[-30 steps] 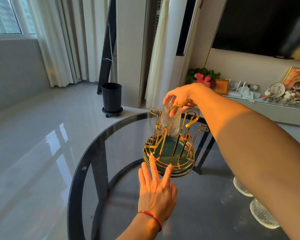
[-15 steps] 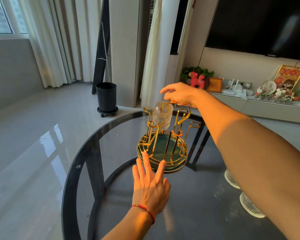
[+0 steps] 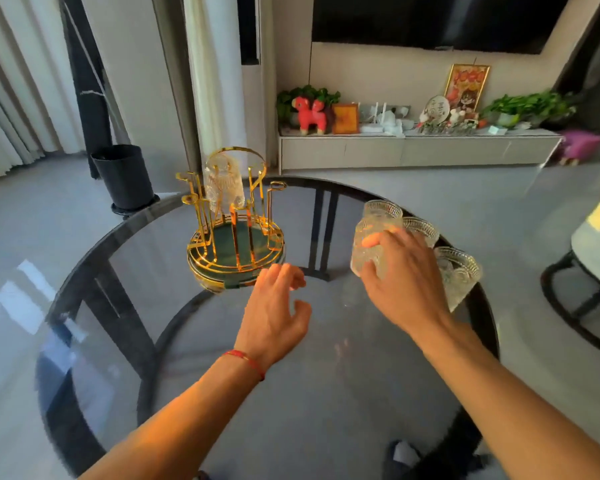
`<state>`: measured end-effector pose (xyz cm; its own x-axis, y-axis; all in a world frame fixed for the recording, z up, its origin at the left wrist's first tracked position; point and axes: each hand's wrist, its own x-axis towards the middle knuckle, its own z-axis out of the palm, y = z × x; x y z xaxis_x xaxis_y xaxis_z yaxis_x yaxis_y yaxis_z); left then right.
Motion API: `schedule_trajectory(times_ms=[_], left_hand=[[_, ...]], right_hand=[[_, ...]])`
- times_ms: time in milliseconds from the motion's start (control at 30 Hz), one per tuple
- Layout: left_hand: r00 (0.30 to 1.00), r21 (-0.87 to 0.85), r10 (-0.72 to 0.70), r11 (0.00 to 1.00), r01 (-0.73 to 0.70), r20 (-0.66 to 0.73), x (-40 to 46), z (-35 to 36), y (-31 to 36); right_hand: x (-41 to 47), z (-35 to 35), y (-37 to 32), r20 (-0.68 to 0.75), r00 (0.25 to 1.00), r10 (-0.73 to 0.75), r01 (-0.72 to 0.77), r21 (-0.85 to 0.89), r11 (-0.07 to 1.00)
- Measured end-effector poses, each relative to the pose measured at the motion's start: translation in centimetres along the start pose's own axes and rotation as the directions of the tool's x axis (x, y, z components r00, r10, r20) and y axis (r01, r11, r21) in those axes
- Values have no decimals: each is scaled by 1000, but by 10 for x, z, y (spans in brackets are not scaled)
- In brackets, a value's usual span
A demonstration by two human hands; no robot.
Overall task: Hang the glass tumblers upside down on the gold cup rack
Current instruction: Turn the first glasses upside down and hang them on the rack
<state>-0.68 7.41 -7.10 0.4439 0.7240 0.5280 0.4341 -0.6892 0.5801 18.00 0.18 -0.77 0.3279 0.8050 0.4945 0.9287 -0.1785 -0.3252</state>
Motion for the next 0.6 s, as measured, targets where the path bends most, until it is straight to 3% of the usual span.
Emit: schedule_trajectory(times_ms=[133, 267, 433, 600], left_hand=[[999, -93, -27, 995, 29, 23, 3, 4, 16], [997, -120, -35, 992, 44, 76, 6, 6, 29], [990, -153, -96, 982, 111, 100, 7, 2, 35], [992, -204, -74, 975, 93, 100, 4, 2, 37]], right_hand=[[-17, -2, 27, 87, 988, 128, -91, -337, 937], [-16, 3, 46, 150, 977, 151, -65, -465, 883], [-10, 11, 59, 137, 985, 108, -43, -412, 910], [-13, 15, 51, -4, 1000, 23, -23, -162, 987]])
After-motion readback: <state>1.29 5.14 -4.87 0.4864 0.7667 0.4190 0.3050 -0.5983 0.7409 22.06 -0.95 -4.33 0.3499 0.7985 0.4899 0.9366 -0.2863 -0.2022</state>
